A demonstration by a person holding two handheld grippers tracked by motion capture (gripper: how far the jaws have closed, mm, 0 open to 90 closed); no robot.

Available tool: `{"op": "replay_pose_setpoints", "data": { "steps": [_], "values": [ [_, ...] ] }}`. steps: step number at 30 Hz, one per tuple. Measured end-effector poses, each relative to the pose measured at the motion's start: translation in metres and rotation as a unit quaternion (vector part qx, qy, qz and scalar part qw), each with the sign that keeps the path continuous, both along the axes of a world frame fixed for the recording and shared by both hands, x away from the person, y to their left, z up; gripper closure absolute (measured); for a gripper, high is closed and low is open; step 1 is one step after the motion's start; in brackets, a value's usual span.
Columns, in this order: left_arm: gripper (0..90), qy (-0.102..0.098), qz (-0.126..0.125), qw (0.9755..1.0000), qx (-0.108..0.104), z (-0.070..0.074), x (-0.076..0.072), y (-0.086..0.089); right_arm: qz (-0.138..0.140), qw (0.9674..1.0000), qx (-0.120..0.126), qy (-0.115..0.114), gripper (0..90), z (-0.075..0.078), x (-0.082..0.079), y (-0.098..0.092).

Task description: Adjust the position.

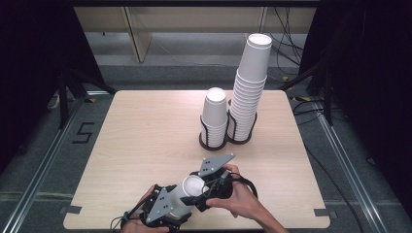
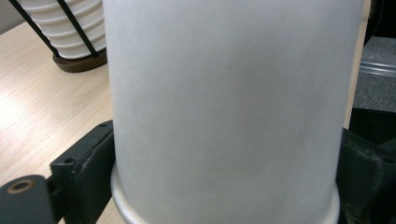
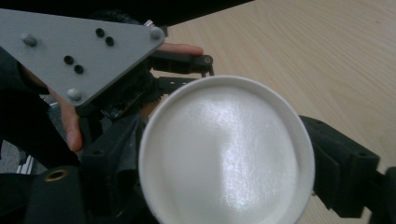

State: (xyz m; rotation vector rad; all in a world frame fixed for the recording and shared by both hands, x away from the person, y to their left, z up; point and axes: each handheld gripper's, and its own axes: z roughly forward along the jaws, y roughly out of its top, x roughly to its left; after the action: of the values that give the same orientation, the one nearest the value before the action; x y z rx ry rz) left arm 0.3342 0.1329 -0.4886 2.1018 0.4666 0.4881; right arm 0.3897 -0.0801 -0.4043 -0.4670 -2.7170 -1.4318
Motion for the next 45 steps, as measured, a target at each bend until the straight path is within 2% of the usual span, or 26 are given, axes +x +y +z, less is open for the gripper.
{"op": "replay_pose_setpoints", "data": {
  "steps": [2,5,8,12,14,15,16,18,19,21,22,23,26,27,28,29,30,31,34,36,38,40,41,42,43,45],
  "values": [
    [6.8,-0.003,0.000,1.0000,0.002,0.000,0.000,0.001,0.000,1.0000,0.000,0.005,23.4,0.000,-0.001,0.001],
    [4.2,0.006,-0.004,0.9993,-0.036,-0.002,0.001,0.001,-0.001,1.0000,0.003,0.002,24.0,0.004,-0.001,0.000],
    [3.2,-0.005,0.001,0.9961,-0.088,-0.002,0.001,0.002,-0.005,0.9999,0.015,0.000,24.4,0.009,0.000,-0.003],
    [2.8,-0.025,0.008,0.9891,-0.145,0.003,0.000,0.007,-0.017,0.9982,0.056,0.006,24.9,0.019,0.003,-0.013],
    [2.3,-0.040,0.009,0.9862,-0.160,0.006,-0.001,0.009,-0.024,0.9969,0.072,0.021,25.0,0.022,0.004,-0.017],
    [0.6,-0.049,0.010,0.9838,-0.172,0.007,-0.003,0.010,-0.025,0.9947,0.095,0.030,25.1,0.024,0.006,-0.020],
    [0.0,-0.049,0.010,0.9838,-0.172,0.007,-0.003,0.010,-0.026,0.9939,0.099,0.040,25.2,0.024,0.006,-0.020],
    [0.0,-0.062,0.008,0.9810,-0.184,0.007,-0.002,0.009,-0.027,0.9936,0.103,0.039,25.2,0.024,0.006,-0.021],
    [0.0,-0.060,0.009,0.9819,-0.179,0.008,-0.003,0.009,-0.025,0.9933,0.107,0.035,25.2,0.023,0.007,-0.021],
    [0.0,-0.066,0.008,0.9800,-0.187,0.007,-0.002,0.008,-0.029,0.9922,0.115,0.040,25.2,0.021,0.007,-0.019],
    [0.0,-0.067,0.012,0.9820,-0.176,0.008,-0.004,0.009,-0.026,0.9921,0.112,0.049,25.2,0.021,0.007,-0.019],
    [0.0,-0.068,0.012,0.9822,-0.175,0.008,-0.004,0.009,-0.026,0.9921,0.112,0.049,25.2,0.021,0.007,-0.019],
    [0.4,-0.065,0.009,0.9817,-0.179,0.009,-0.004,0.010,-0.027,0.9911,0.118,0.056,25.2,0.019,0.009,-0.019],
    [1.9,-0.068,0.007,0.9799,-0.188,0.008,-0.003,0.009,-0.029,0.9903,0.122,0.060,25.2,0.018,0.010,-0.020],
    [2.8,-0.061,0.010,0.9817,-0.180,0.009,-0.004,0.010,-0.031,0.9898,0.124,0.064,25.2,0.017,0.010,-0.020],
    [3.1,-0.056,0.010,0.9816,-0.182,0.009,-0.003,0.010,-0.032,0.9896,0.125,0.063,25.2,0.017,0.011,-0.021],
    [3.2,-0.057,0.007,0.9797,-0.192,0.009,-0.002,0.010,-0.033,0.9894,0.126,0.065,25.2,0.016,0.012,-0.021],
    [3.2,-0.051,0.011,0.9815,-0.184,0.010,-0.003,0.011,-0.032,0.9888,0.130,0.066,25.2,0.016,0.012,-0.021],
    [3.1,-0.040,0.012,0.9813,-0.188,0.009,-0.002,0.011,-0.033,0.9881,0.133,0.070,25.2,0.014,0.013,-0.021],
    [3.0,-0.023,0.010,0.9774,-0.210,0.007,0.000,0.010,-0.035,0.9864,0.137,0.083,25.2,0.013,0.012,-0.020],
    [2.7,-0.014,0.016,0.9777,-0.209,0.007,0.001,0.012,-0.032,0.9856,0.144,0.082,25.2,0.011,0.013,-0.020],
    [2.1,-0.012,0.021,0.9766,-0.214,0.007,0.002,0.013,-0.037,0.9855,0.144,0.081,25.2,0.012,0.013,-0.021],
    [2.4,-0.016,0.019,0.9740,-0.225,0.007,0.003,0.013,-0.038,0.9858,0.144,0.077,25.2,0.012,0.014,-0.022],
    [2.8,-0.016,0.020,0.9756,-0.218,0.008,0.002,0.015,-0.036,0.9845,0.150,0.084,25.2,0.012,0.014,-0.022],
    [3.1,-0.019,0.019,0.9746,-0.222,0.008,0.002,0.015,-0.035,0.9839,0.153,0.085,25.2,0.012,0.015,-0.022],
    [3.0,-0.024,0.018,0.9752,-0.219,0.009,0.001,0.015,-0.037,0.9830,0.154,0.093,25.2,0.011,0.016,-0.023]
  ]
}}
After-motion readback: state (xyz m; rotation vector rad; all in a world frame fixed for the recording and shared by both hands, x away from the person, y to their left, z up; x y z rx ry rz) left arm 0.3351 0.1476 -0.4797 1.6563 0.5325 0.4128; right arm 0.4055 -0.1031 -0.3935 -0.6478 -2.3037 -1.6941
